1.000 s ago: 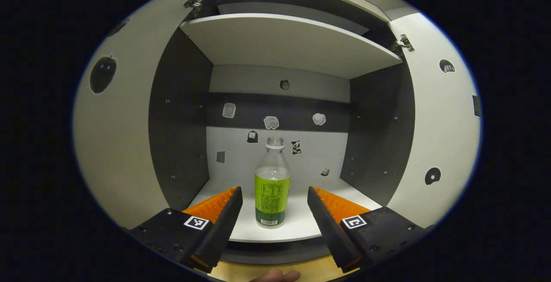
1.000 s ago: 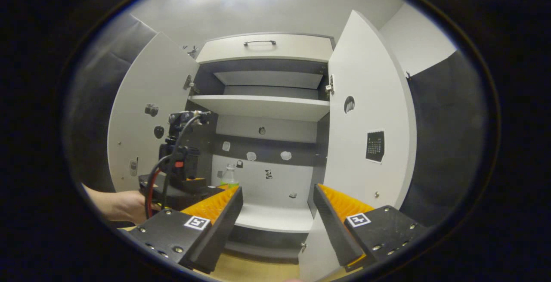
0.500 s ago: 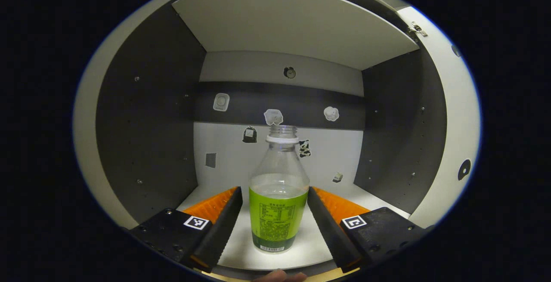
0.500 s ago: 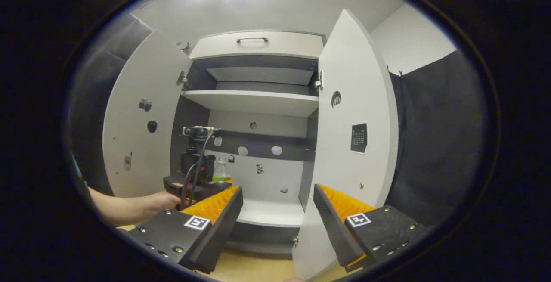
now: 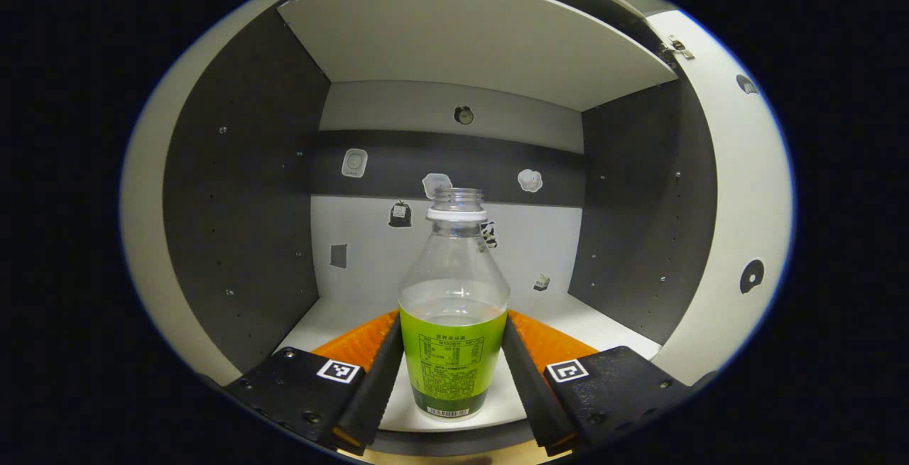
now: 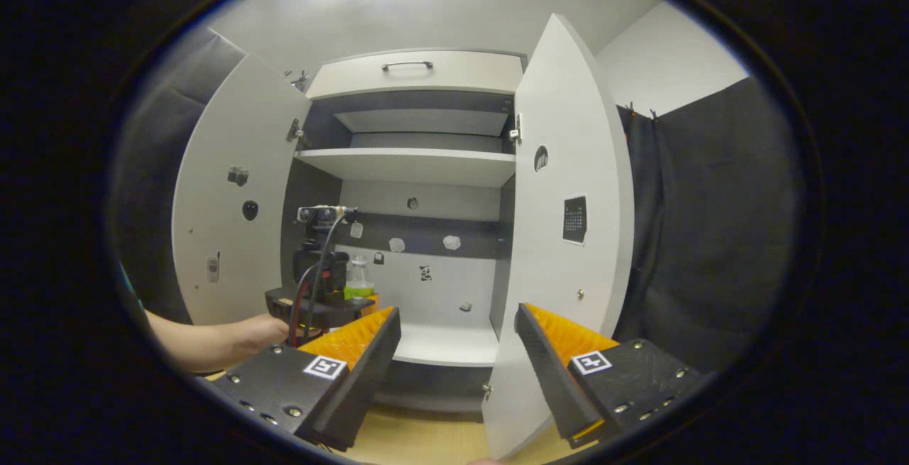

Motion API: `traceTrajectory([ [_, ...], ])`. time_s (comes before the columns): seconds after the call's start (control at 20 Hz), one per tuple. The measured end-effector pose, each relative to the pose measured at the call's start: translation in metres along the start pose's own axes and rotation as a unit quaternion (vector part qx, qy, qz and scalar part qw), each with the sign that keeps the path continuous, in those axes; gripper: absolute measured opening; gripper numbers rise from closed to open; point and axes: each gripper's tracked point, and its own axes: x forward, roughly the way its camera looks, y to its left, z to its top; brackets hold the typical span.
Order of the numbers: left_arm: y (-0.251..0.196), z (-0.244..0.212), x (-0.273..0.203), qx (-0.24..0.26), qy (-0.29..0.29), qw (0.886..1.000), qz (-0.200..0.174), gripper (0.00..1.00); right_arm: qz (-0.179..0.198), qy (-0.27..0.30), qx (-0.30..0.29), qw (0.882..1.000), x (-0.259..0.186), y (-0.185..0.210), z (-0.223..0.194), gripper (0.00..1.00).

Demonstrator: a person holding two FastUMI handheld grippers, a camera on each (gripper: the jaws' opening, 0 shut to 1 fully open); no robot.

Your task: Grasp the bottle in the cabinet with the left hand and place it on the coaster, then close the right door with the right hand and the left door with the left hand.

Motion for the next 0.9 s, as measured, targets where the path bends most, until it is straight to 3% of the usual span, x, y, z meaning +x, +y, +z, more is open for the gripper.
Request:
traceTrajectory([
  [0.4,-0.008,0.007,-0.076,0.007,-0.017,1.000,-0.003,0.81,0.015,-0.007,0.008,1.000,-0.037,0.005,0.003,0.99],
  [0.65,-0.020,-0.018,-0.130,0.020,-0.015,1.000,-0.015,0.80,0.027,-0.009,0.016,0.999,-0.066,0.010,0.001,0.96],
  [0.9,-0.041,-0.060,-0.178,0.024,-0.011,0.999,-0.042,0.81,0.046,-0.005,0.020,0.999,-0.088,0.019,-0.007,0.99],
])
